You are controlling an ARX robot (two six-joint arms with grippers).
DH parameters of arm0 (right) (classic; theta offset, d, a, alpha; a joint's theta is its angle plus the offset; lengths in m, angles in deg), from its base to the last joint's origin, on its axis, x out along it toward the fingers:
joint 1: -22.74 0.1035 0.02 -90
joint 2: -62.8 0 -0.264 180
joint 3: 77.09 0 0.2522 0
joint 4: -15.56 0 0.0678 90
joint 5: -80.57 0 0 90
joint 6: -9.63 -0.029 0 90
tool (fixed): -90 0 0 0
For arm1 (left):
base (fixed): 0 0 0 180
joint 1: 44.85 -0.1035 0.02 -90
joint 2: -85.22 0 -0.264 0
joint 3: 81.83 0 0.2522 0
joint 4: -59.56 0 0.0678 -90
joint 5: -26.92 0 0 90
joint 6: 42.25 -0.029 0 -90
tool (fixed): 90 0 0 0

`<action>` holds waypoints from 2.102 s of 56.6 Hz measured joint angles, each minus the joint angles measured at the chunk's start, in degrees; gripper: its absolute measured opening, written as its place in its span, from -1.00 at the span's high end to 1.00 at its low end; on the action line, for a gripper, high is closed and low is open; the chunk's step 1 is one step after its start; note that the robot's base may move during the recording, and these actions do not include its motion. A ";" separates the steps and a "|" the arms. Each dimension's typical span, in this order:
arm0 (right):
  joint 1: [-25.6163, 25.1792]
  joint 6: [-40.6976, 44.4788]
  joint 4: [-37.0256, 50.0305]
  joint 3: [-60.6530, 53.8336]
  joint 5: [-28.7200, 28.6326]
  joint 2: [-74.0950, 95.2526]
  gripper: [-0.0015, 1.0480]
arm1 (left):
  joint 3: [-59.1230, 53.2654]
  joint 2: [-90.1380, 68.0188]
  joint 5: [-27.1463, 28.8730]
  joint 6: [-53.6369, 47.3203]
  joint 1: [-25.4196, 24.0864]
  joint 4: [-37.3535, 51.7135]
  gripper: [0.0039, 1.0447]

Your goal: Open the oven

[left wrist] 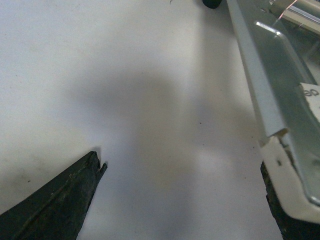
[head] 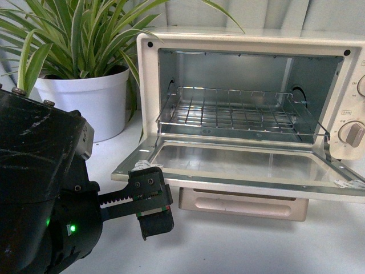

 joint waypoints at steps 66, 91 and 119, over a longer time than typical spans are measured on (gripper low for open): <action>2.32 7.72 -4.59 -4.83 -3.67 -6.60 -0.82 | -8.90 11.74 7.45 -21.51 5.07 2.03 -0.88; -4.61 9.22 -10.91 -9.29 -9.05 -23.74 -0.82 | -17.75 41.09 9.11 -24.17 6.14 -8.68 -0.88; -15.50 6.56 -8.96 -17.11 -15.52 -36.26 -0.82 | -23.45 66.23 12.39 -24.39 6.47 -15.10 -0.88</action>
